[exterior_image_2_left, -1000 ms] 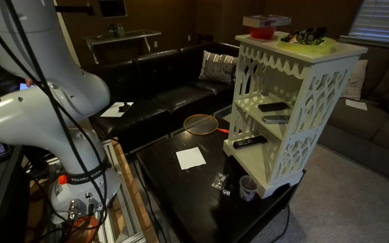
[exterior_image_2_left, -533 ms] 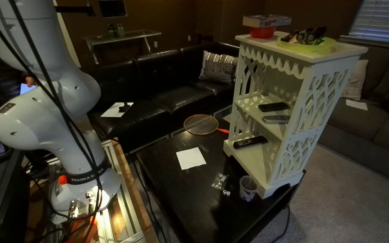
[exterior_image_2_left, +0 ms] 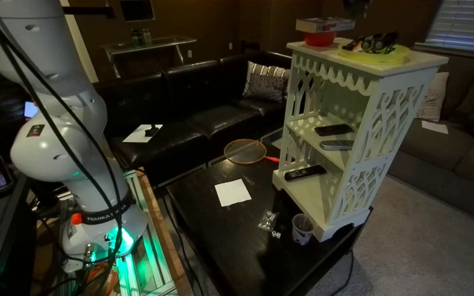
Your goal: Put the silver spoon on top of the shelf.
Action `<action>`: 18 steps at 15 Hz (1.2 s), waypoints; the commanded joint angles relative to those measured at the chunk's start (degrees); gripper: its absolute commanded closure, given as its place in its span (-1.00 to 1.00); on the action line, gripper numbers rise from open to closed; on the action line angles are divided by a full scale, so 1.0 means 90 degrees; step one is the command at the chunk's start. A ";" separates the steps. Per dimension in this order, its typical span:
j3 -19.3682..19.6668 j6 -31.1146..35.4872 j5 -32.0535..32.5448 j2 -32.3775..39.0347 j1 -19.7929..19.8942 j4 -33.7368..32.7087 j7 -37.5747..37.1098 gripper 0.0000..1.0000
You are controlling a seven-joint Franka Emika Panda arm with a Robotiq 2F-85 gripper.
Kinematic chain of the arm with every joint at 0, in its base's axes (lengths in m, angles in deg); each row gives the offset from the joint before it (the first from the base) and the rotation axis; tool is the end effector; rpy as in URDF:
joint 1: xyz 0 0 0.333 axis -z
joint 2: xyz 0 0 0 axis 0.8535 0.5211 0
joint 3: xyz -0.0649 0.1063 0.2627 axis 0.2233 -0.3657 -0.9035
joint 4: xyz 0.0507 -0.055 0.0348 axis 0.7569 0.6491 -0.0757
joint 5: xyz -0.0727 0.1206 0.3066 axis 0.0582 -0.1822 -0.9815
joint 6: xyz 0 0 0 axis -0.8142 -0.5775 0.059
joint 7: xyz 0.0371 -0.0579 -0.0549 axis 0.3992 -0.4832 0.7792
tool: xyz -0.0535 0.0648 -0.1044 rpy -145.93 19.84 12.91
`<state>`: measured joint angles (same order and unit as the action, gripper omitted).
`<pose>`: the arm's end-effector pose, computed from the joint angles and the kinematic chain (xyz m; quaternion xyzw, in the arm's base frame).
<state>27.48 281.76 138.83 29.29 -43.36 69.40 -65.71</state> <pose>0.4254 -0.1540 0.5804 0.3608 0.8281 0.1928 0.3833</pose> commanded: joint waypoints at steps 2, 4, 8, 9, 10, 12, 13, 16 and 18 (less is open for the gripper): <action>0.2003 -0.0326 -0.0011 0.0601 -0.1805 0.0020 -0.0214 0.95; 0.2945 -0.0178 -0.0033 0.0938 -0.2799 -0.0271 -0.0643 0.95; 0.4336 0.0058 -0.0045 0.1388 -0.4388 -0.0757 -0.1526 0.95; 0.4601 0.0111 -0.0045 0.1487 -0.4666 -0.0886 -0.1649 0.95; 0.4809 0.0172 -0.0045 0.1535 -0.4883 -0.0981 -0.1758 0.95; 0.5165 0.0293 -0.0045 0.1610 -0.5259 -0.1105 -0.1840 0.95; 0.5303 0.0373 -0.0045 0.1632 -0.5406 -0.1142 -0.1843 0.95; 0.5650 0.0434 -0.0045 0.1701 -0.5757 -0.1202 -0.2025 0.95; 0.5926 0.0314 -0.0045 0.1824 -0.6073 -0.1145 -0.2402 0.95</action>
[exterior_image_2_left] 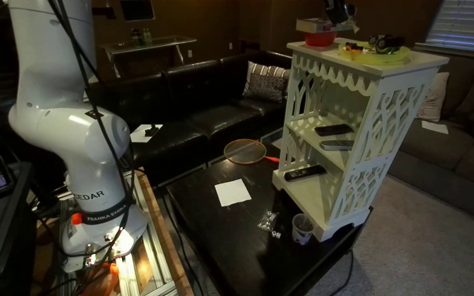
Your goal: Put the silver spoon on top of the shelf.
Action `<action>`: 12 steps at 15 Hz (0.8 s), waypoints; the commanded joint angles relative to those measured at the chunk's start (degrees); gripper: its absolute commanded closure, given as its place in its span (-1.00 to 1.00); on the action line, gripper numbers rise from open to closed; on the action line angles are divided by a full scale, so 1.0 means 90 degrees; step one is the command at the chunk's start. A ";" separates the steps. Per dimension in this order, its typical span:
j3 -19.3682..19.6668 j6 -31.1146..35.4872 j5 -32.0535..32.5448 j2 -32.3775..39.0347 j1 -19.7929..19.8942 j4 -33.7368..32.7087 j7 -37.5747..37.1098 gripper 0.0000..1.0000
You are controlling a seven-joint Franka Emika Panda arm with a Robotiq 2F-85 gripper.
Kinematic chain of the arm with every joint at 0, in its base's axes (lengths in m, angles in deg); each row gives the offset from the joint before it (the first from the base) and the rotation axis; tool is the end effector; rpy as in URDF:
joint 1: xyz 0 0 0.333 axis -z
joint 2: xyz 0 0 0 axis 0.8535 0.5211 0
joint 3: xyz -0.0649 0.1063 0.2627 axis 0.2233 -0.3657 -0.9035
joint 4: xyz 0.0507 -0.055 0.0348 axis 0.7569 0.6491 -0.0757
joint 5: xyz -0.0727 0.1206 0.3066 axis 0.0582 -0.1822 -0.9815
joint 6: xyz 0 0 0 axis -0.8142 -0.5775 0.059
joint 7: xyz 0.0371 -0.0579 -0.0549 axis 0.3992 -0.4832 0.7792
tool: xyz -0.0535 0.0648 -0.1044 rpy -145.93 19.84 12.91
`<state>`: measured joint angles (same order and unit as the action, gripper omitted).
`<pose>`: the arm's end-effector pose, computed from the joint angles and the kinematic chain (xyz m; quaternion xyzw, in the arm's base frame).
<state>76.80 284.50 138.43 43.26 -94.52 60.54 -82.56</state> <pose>0.4769 -0.0781 0.5686 0.4086 0.8261 0.1425 0.3608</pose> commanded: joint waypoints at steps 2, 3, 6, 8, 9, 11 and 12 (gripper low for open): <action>0.0669 0.0013 0.0000 0.0403 -0.0655 -0.0125 -0.0863 0.95; 0.0758 0.0000 0.0000 0.0462 -0.0787 -0.0099 -0.1014 0.95; 0.0968 -0.0044 0.0000 0.0726 -0.1165 -0.0074 -0.1579 0.95; 0.1134 -0.0166 0.0000 0.0958 -0.1404 -0.0058 -0.1881 0.95; 0.1210 -0.0224 0.0000 0.1113 -0.1477 -0.0039 -0.2066 0.95; 0.1252 -0.0240 0.0000 0.1375 -0.1448 -0.0048 -0.2399 0.95; 0.1276 -0.0261 -0.0001 0.1498 -0.1422 -0.0049 -0.2565 0.95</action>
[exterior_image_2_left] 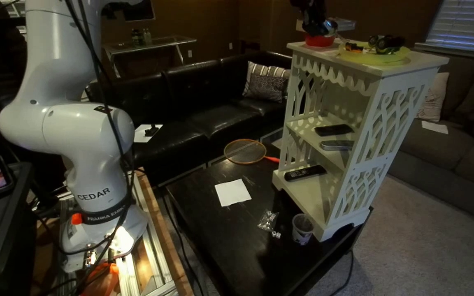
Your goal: Put the silver spoon on top of the shelf.
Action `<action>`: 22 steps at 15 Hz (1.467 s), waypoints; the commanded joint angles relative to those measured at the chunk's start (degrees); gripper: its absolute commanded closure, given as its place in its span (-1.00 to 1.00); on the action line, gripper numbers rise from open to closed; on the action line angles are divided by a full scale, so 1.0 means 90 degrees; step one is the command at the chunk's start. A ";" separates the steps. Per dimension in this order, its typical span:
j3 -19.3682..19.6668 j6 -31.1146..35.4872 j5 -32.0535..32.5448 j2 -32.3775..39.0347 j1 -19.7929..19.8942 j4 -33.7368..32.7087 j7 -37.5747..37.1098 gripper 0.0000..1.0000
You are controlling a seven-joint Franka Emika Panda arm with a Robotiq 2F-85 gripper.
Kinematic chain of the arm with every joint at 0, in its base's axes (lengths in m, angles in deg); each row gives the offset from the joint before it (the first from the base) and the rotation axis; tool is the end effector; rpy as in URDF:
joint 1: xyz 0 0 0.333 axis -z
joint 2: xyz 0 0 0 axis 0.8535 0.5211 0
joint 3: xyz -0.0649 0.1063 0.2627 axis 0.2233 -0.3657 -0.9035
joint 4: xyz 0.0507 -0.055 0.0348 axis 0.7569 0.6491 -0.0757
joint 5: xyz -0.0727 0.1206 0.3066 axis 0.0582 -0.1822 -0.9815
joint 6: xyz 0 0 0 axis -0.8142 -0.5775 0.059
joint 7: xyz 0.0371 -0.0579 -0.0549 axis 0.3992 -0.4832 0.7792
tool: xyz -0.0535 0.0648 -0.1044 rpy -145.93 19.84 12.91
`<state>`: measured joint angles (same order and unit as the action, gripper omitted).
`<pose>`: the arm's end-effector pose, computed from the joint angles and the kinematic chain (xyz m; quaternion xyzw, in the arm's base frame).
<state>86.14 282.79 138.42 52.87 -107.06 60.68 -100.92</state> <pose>0.5020 -0.0122 0.5358 0.4881 0.7892 0.1287 0.3499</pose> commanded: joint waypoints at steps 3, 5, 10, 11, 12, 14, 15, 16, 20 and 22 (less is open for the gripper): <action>0.0203 -0.0059 -0.0001 0.0669 0.0110 -0.0098 -0.0986 0.95; 0.0101 -0.0011 -0.0001 0.0648 0.0157 -0.0127 -0.1170 0.95; 0.0006 0.0010 -0.0006 0.0472 0.0054 -0.0172 -0.1455 0.95; -0.0015 0.0036 -0.0007 0.0430 0.0015 -0.0190 -0.1518 0.95; -0.0018 0.0047 -0.0008 0.0384 -0.0029 -0.0216 -0.1583 0.95; -0.0084 0.0145 -0.0012 0.0347 0.0012 -0.0335 -0.1849 0.95; -0.0144 0.0217 -0.0014 0.0340 0.0097 -0.0434 -0.2027 0.95; -0.0177 0.0260 -0.0014 0.0330 0.0147 -0.0504 -0.2168 0.95; -0.0262 0.0290 -0.0014 0.0471 0.0528 -0.0849 -0.2863 0.95; -0.0218 0.0156 -0.0016 0.0419 0.0400 -0.0619 -0.2612 0.81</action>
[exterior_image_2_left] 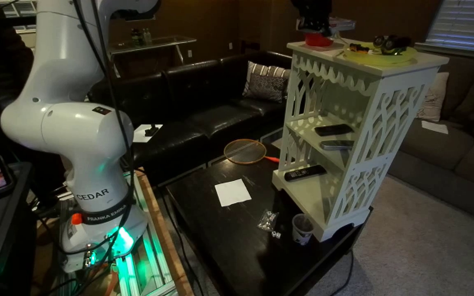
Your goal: Put the silver spoon on top of the shelf.
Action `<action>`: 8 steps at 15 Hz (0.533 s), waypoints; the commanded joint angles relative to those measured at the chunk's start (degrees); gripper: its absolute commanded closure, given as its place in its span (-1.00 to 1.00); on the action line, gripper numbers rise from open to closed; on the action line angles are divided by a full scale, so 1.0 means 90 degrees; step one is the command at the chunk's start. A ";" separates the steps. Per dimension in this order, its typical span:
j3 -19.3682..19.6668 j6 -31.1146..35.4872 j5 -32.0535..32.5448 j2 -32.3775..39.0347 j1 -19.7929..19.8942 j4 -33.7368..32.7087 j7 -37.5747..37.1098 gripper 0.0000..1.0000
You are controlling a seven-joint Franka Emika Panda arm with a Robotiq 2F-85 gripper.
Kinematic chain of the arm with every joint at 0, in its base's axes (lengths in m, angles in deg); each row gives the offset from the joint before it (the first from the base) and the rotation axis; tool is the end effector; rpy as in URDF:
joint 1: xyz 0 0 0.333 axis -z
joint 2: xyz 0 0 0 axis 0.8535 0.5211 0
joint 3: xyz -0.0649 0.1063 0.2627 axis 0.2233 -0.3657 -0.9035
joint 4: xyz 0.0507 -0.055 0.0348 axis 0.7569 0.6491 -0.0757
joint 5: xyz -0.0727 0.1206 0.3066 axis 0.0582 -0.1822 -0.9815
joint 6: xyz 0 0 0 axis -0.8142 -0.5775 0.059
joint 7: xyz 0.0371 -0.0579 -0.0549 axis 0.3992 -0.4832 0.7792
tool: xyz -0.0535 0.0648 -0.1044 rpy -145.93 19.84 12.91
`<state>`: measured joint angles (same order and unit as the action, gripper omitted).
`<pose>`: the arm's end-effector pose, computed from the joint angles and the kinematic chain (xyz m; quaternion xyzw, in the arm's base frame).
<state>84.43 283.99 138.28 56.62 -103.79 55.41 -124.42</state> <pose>0.5161 -0.0053 0.5346 0.6230 0.6844 0.1778 0.3346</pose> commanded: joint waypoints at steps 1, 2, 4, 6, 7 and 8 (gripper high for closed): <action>-0.0123 0.0014 0.0028 -0.0021 0.0159 -0.0101 -0.0100 0.81; -0.0228 0.0002 0.0083 -0.0058 0.0261 -0.0148 -0.0165 0.81; -0.0322 -0.0007 0.0143 -0.0088 0.0343 -0.0191 -0.0224 0.81; -0.0345 -0.0007 0.0146 -0.0088 0.0345 -0.0214 -0.0253 0.81; -0.0347 -0.0011 0.0147 -0.0089 0.0336 -0.0220 -0.0262 0.81; -0.0351 -0.0011 0.0147 -0.0089 0.0337 -0.0227 -0.0266 0.81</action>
<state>82.93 283.99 138.17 56.40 -101.58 53.87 -126.00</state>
